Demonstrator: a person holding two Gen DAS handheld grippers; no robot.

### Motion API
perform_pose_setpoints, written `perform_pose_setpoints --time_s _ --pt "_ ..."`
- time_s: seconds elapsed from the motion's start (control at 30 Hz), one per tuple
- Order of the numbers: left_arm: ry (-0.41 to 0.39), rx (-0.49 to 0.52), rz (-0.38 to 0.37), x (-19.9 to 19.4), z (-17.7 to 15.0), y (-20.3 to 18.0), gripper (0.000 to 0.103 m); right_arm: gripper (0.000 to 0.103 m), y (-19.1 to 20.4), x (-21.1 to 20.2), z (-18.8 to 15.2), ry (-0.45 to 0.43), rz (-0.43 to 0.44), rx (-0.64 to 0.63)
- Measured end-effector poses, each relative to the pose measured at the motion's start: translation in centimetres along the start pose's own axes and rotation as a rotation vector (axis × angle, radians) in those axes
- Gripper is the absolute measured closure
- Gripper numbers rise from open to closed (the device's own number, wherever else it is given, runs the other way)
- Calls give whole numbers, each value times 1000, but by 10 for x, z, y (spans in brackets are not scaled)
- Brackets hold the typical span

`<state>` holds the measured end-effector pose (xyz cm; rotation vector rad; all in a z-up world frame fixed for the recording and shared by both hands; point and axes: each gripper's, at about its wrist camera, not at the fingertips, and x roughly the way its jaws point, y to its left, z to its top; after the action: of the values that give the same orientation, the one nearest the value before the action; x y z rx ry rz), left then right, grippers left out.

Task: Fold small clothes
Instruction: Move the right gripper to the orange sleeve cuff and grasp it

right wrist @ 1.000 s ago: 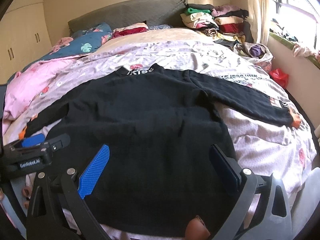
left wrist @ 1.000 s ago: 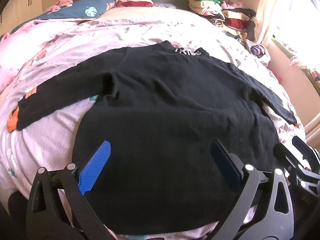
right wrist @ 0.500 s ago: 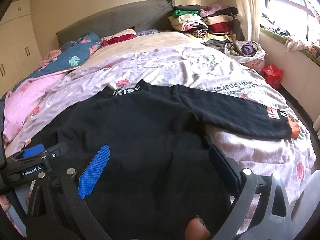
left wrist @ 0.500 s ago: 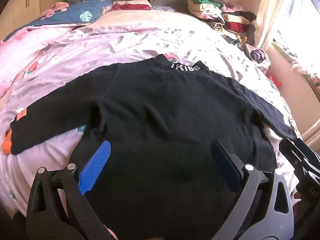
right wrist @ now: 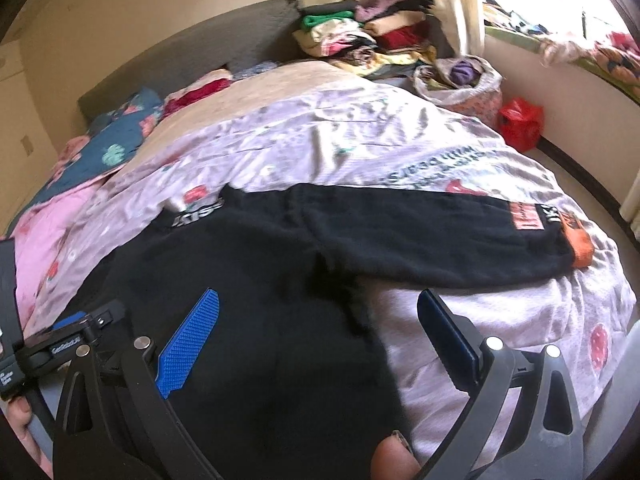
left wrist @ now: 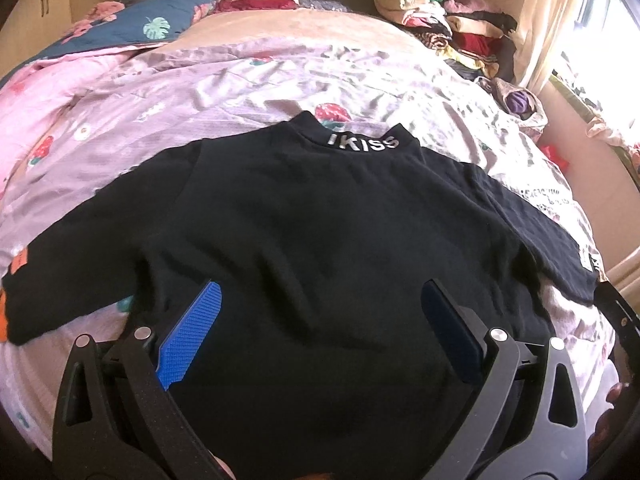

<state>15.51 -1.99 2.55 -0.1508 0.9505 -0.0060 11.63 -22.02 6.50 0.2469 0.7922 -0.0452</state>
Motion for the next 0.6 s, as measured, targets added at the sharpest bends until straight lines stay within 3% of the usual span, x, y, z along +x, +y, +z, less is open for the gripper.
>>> perform_pose_setpoints --time_s 0.6 --pt "87 84 -42 52 15 -47 9 4 -131 37 14 41 -165 310"
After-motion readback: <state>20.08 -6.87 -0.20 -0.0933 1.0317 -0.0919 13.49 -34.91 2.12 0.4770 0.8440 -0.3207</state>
